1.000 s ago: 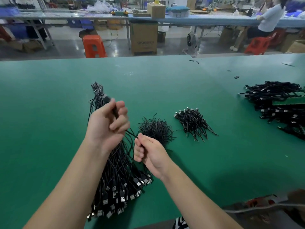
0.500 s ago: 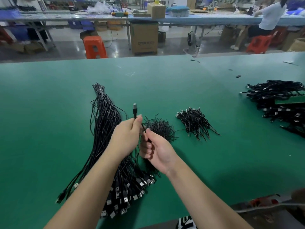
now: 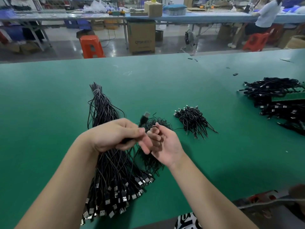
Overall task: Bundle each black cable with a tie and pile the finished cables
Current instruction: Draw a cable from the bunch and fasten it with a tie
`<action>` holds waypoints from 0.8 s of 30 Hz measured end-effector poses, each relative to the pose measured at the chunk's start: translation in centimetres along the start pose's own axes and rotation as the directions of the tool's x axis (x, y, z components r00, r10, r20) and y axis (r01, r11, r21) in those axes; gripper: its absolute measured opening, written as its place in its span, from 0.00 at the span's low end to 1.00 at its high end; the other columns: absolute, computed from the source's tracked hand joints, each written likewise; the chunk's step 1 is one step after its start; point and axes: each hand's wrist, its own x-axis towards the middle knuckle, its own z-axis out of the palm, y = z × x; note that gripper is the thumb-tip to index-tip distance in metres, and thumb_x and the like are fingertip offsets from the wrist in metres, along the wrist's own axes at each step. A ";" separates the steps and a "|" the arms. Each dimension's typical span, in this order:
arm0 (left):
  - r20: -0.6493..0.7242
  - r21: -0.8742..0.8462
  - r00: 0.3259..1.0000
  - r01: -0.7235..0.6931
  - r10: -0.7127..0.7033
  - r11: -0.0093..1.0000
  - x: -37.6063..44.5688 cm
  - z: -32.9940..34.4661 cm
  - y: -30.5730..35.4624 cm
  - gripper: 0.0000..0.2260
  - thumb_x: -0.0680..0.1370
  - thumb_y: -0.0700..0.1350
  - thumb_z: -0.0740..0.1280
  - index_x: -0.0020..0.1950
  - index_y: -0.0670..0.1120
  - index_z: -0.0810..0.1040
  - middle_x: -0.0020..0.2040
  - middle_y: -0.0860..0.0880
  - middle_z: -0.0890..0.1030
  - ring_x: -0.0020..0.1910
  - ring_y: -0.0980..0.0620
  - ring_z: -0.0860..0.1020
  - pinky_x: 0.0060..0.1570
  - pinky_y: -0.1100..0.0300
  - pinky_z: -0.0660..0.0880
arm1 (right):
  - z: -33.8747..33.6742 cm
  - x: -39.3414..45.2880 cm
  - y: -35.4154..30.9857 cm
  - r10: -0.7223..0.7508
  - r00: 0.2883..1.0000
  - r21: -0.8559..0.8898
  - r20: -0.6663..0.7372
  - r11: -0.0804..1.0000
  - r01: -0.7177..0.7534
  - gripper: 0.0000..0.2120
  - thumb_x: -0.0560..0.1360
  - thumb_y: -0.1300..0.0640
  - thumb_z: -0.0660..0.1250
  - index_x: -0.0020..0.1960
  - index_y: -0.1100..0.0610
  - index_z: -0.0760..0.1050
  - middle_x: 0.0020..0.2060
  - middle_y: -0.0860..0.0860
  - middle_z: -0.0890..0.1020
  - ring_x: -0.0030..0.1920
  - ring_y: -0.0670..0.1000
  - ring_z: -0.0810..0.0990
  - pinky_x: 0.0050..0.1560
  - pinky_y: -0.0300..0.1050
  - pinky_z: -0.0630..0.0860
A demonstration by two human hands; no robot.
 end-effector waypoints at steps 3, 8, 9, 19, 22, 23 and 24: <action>-0.143 0.350 0.947 0.322 -0.289 0.880 0.3 0.6 -0.1 0.17 0.85 0.51 0.59 0.49 0.45 0.85 0.38 0.50 0.86 0.25 0.48 0.72 0.38 0.58 0.72 | 0.8 0.0 -0.7 0.007 0.999 -0.061 0.050 0.998 -0.004 0.14 0.78 0.51 0.64 0.35 0.53 0.74 0.26 0.44 0.65 0.24 0.44 0.61 0.23 0.36 0.58; -0.695 0.035 0.700 0.256 -0.160 0.966 2.2 1.5 -0.7 0.14 0.84 0.50 0.61 0.49 0.45 0.82 0.45 0.49 0.86 0.38 0.49 0.86 0.49 0.45 0.82 | 1.7 -0.5 -0.6 -0.014 0.996 -0.237 0.088 0.971 0.035 0.16 0.82 0.51 0.59 0.37 0.52 0.74 0.28 0.45 0.64 0.26 0.44 0.59 0.25 0.37 0.60; -0.752 0.042 0.649 0.218 -0.113 0.975 2.4 1.6 -0.6 0.13 0.84 0.50 0.61 0.50 0.46 0.81 0.47 0.50 0.86 0.41 0.51 0.86 0.51 0.45 0.82 | 1.7 -0.7 -0.3 -0.015 0.995 -0.279 0.097 0.959 0.042 0.15 0.82 0.50 0.60 0.38 0.52 0.74 0.28 0.45 0.65 0.26 0.44 0.59 0.26 0.37 0.60; -0.748 -0.575 0.624 -0.439 -0.226 0.690 4.6 4.4 0.1 0.17 0.86 0.46 0.54 0.48 0.38 0.76 0.43 0.43 0.84 0.37 0.50 0.83 0.42 0.57 0.81 | 2.2 -0.9 2.3 -0.156 0.987 -0.476 0.045 0.865 0.158 0.16 0.83 0.50 0.61 0.36 0.47 0.74 0.28 0.48 0.66 0.27 0.45 0.59 0.27 0.36 0.59; -0.775 -0.536 0.612 -0.502 -0.159 0.679 4.2 4.2 0.3 0.15 0.86 0.45 0.56 0.45 0.40 0.76 0.40 0.46 0.83 0.26 0.55 0.70 0.31 0.62 0.72 | 1.8 -1.1 2.6 -0.187 0.981 -0.709 0.057 0.684 0.172 0.15 0.82 0.51 0.60 0.36 0.48 0.72 0.29 0.47 0.70 0.27 0.46 0.66 0.30 0.40 0.66; -0.769 -0.525 0.625 -0.495 -0.136 0.693 4.0 4.1 0.4 0.15 0.86 0.45 0.57 0.44 0.41 0.76 0.39 0.46 0.82 0.25 0.55 0.67 0.29 0.63 0.68 | 1.5 -1.2 2.7 -0.200 0.977 -0.774 0.069 0.607 0.179 0.15 0.83 0.52 0.60 0.38 0.50 0.72 0.30 0.47 0.73 0.28 0.47 0.69 0.34 0.42 0.69; -0.756 -0.515 0.644 -0.471 -0.120 0.716 3.9 4.1 0.4 0.15 0.85 0.45 0.57 0.43 0.41 0.76 0.38 0.46 0.82 0.26 0.55 0.64 0.29 0.63 0.66 | 1.2 -1.3 2.7 -0.204 0.976 -0.820 0.080 0.543 0.180 0.15 0.84 0.53 0.60 0.39 0.52 0.72 0.32 0.48 0.75 0.31 0.48 0.73 0.38 0.45 0.72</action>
